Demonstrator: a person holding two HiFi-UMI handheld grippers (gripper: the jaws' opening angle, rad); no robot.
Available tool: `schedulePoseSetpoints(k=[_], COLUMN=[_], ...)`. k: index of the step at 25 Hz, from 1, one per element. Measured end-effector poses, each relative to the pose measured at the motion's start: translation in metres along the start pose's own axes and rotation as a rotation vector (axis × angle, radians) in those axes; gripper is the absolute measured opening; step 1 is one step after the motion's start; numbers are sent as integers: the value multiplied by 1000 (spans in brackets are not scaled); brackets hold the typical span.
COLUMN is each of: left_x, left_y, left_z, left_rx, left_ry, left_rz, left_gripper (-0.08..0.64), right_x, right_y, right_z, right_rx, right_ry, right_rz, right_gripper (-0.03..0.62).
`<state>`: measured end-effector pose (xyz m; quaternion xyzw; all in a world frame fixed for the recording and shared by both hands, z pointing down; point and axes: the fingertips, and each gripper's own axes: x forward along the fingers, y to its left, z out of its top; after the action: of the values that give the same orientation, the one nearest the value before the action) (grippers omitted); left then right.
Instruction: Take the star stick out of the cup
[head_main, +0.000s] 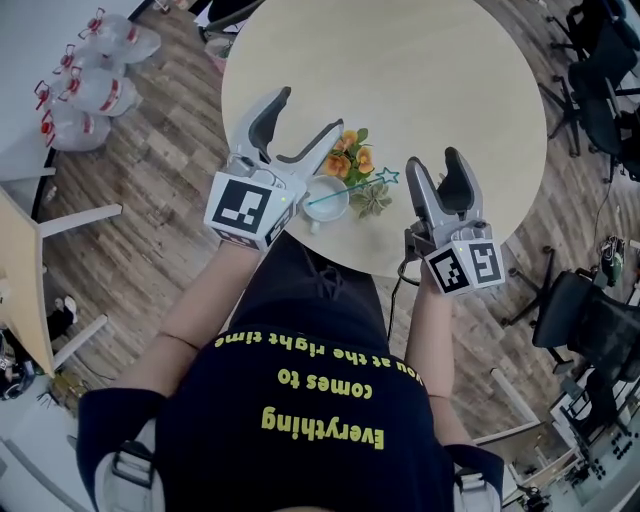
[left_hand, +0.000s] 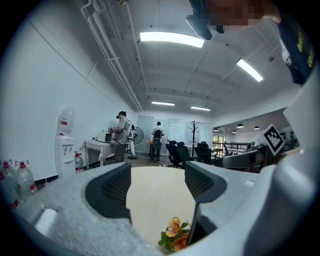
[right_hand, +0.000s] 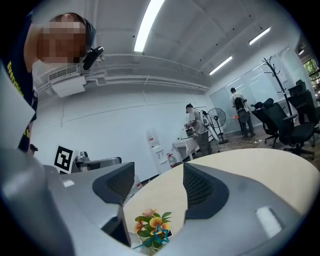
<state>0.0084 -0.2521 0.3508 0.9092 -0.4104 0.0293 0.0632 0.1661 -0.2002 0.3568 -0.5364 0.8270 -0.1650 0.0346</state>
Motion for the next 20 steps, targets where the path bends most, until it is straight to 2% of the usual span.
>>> schedulePoseSetpoints(k=[11,20], left_x=[4,4], left_y=[-13,-12], left_z=[-39,-58], left_rx=[-18,-36], left_ry=[80,125], left_rz=[-22,-21], left_gripper=[336,336], right_x=[8,20], right_y=[-17,-15], right_z=[-79,-130], right_rx=[130,238], right_ry=[146,242], right_rz=[38,110], right_gripper=[309,265])
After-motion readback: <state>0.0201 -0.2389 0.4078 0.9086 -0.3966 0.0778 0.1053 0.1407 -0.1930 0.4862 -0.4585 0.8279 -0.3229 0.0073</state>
